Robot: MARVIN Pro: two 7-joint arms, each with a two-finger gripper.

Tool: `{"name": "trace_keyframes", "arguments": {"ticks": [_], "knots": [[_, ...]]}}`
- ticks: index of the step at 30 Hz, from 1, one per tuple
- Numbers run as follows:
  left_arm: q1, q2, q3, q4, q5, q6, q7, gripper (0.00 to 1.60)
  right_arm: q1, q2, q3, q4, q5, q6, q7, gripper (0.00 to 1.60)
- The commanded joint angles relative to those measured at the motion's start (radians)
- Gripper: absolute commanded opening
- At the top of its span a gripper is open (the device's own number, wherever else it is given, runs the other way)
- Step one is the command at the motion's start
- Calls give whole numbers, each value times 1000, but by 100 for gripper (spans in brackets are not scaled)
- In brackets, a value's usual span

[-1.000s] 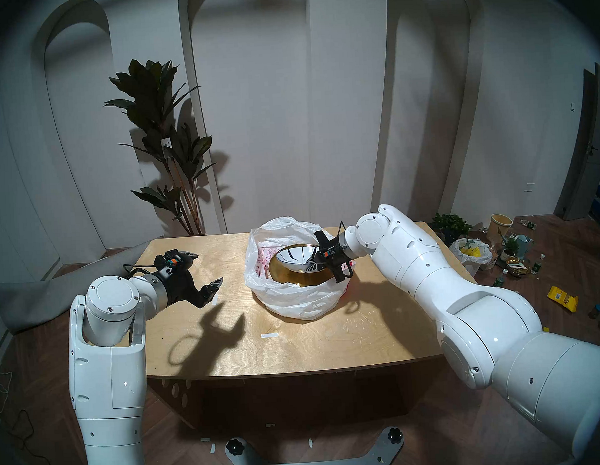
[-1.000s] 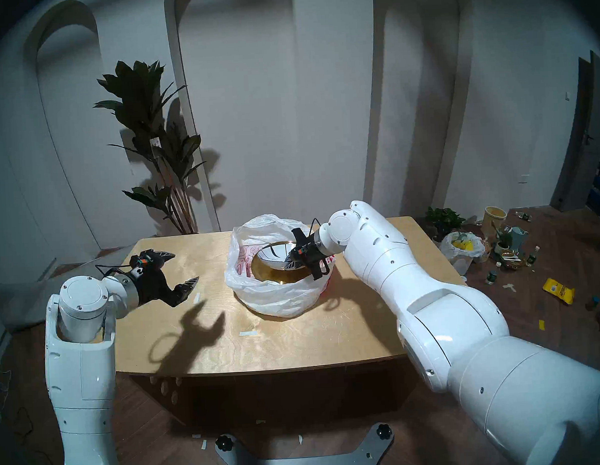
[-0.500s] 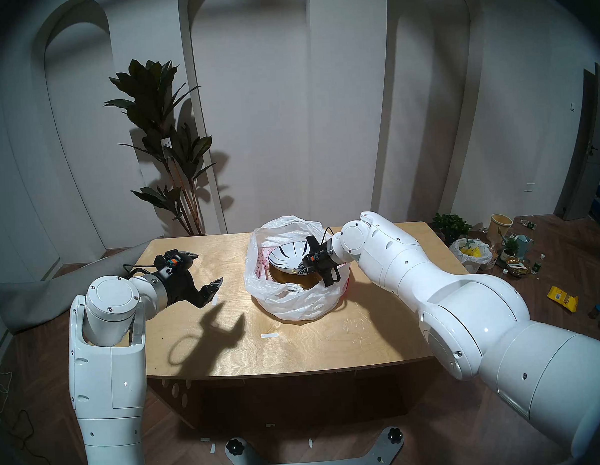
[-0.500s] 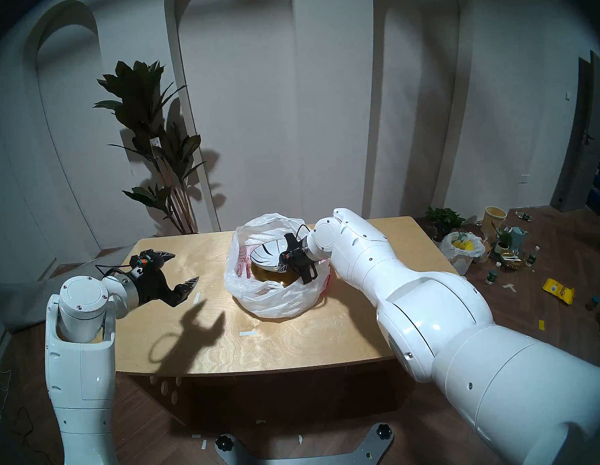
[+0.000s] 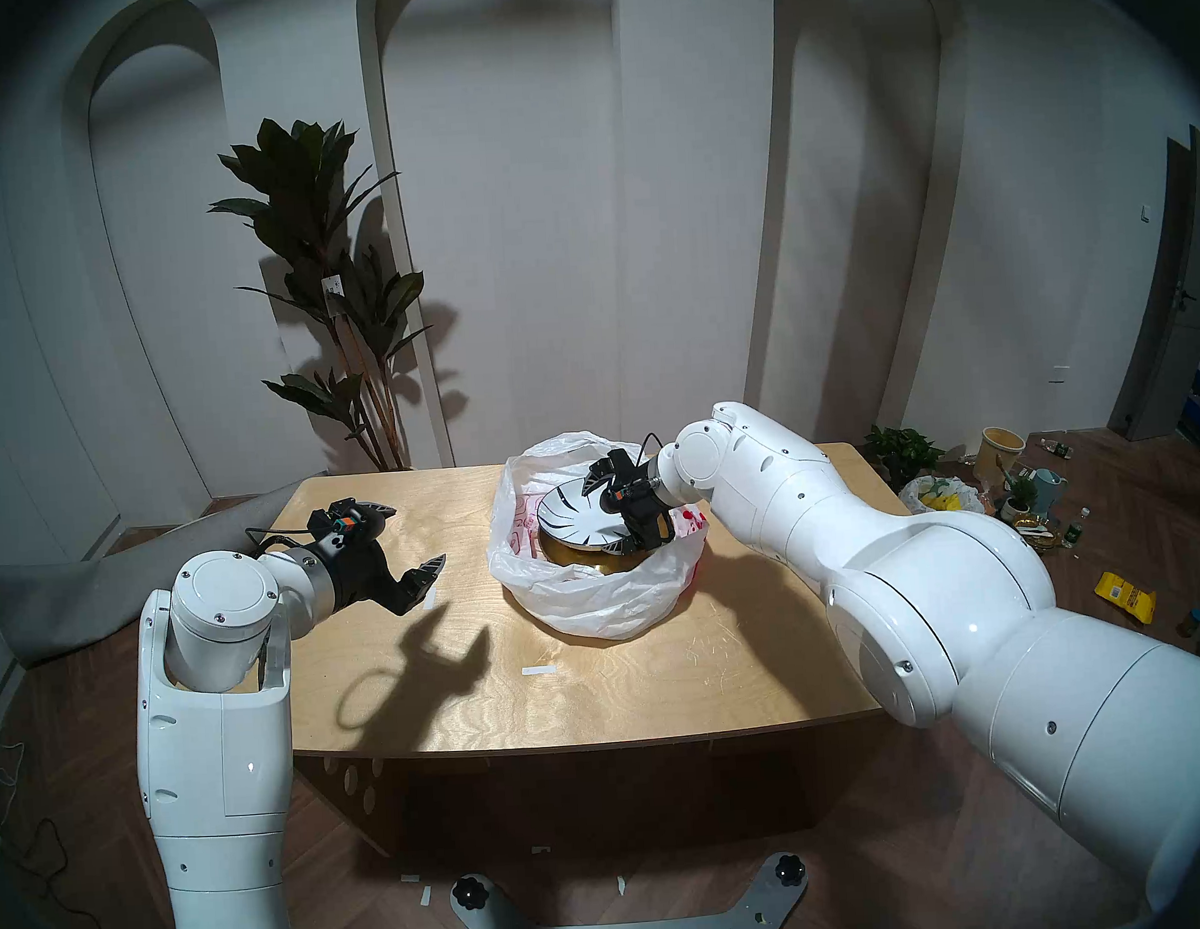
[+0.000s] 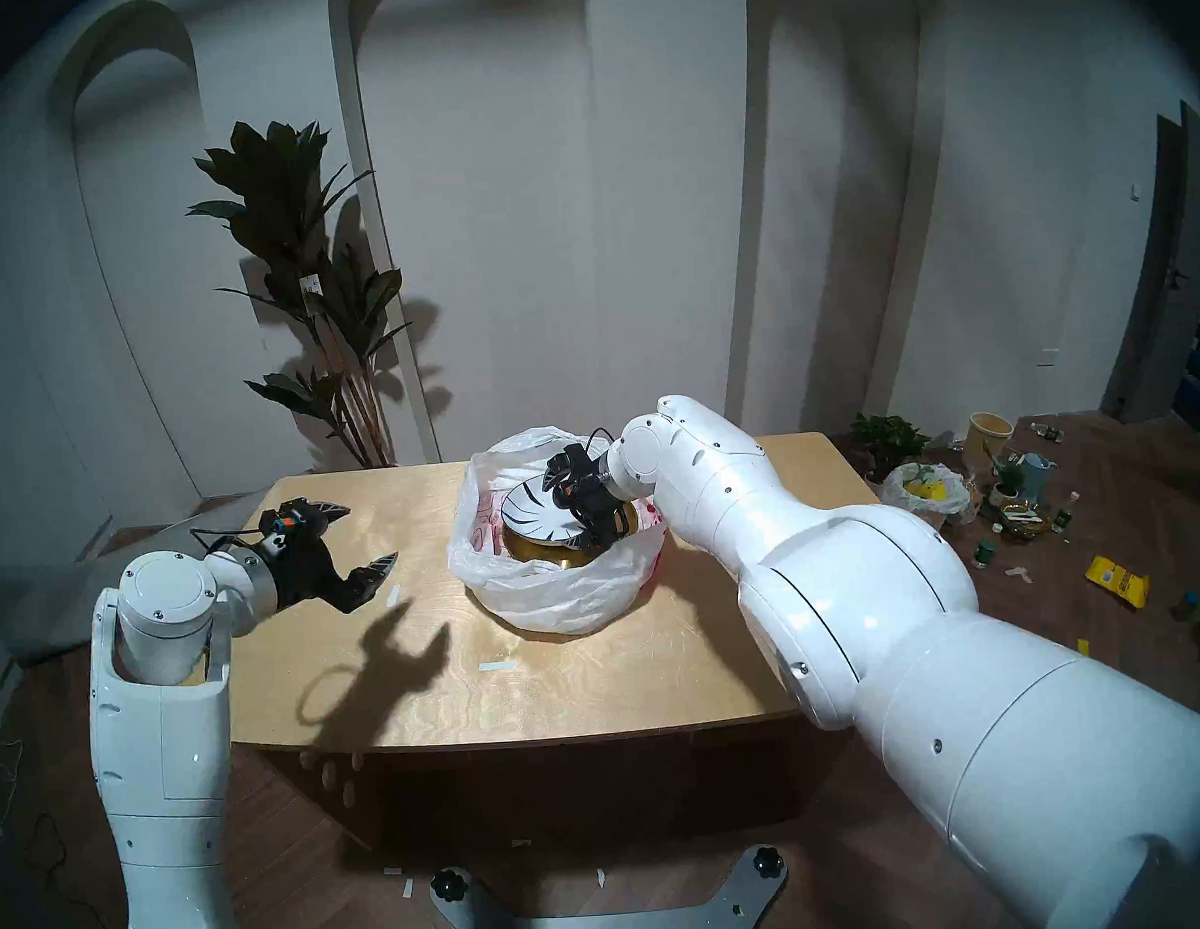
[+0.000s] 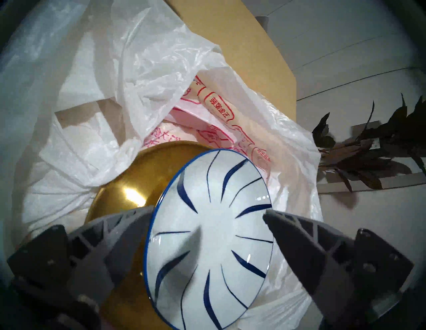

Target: Bag the groceries: heavy items first, fragile items on top

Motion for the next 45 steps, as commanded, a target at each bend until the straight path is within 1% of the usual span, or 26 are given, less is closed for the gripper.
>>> {"name": "trace_keyframes", "arguments": {"ticks": [1, 5, 8, 9, 12, 14, 17, 18, 19, 20, 22, 23, 25, 27, 28, 30, 32, 33, 38, 41, 45], "knots": [[-8, 0, 3, -13, -1, -1, 1, 160, 102, 2, 59, -47, 50, -22, -38, 160], [-8, 0, 3, -12, -2, -2, 1, 160, 126, 21, 95, -93, 70, -40, -20, 160], [-8, 0, 3, -12, -2, -2, 1, 160, 149, 31, 105, -106, 81, -66, 2, 160], [-8, 0, 3, -13, -2, -1, 1, 160, 149, 38, 107, -115, 85, -83, 21, 160], [-8, 0, 3, -14, -2, -1, 2, 160, 125, 56, 119, -146, 107, -114, 69, 160], [-8, 0, 3, -15, -1, 0, 2, 160, 94, 73, 129, -185, 129, -133, 128, 160], [-7, 0, 4, -16, -1, 1, 2, 160, 58, 90, 158, -232, 167, -150, 167, 160], [-7, 0, 4, -16, -1, 1, 2, 160, 53, 93, 169, -242, 177, -155, 161, 160], [-7, 0, 4, -16, -1, 1, 2, 160, 44, 96, 189, -258, 190, -156, 129, 160], [-7, 0, 4, -16, -1, 1, 2, 160, 37, 99, 202, -275, 201, -154, 122, 160], [-8, 1, 4, -15, -2, 0, 2, 160, 28, 98, 244, -303, 228, -160, 55, 160], [-8, 1, 3, -13, -3, -1, 2, 160, 39, 88, 282, -296, 255, -152, 40, 160], [-8, 1, 3, -11, -3, -2, 2, 160, 56, 77, 322, -300, 300, -138, 23, 160], [-8, 2, 3, -10, -4, -2, 2, 160, 66, 71, 358, -309, 339, -135, -12, 160], [-7, 2, 3, -9, -4, -2, 2, 160, 73, 73, 362, -314, 357, -134, -18, 160], [-7, 2, 2, -8, -4, -2, 2, 160, 82, 77, 396, -323, 388, -131, -51, 160], [-7, 2, 2, -6, -5, -2, 2, 160, 77, 86, 441, -332, 430, -129, -89, 160], [-7, 2, 2, -5, -5, -2, 2, 160, 71, 95, 453, -334, 445, -127, -100, 160], [-7, 3, 2, -2, -6, -3, 2, 160, 11, 120, 531, -342, 513, -121, -175, 160], [-6, 3, 2, 0, -6, -3, 2, 160, -38, 127, 560, -336, 533, -116, -202, 160], [-6, 4, 2, 4, -7, -3, 2, 160, -104, 127, 615, -323, 567, -106, -245, 160]]}}
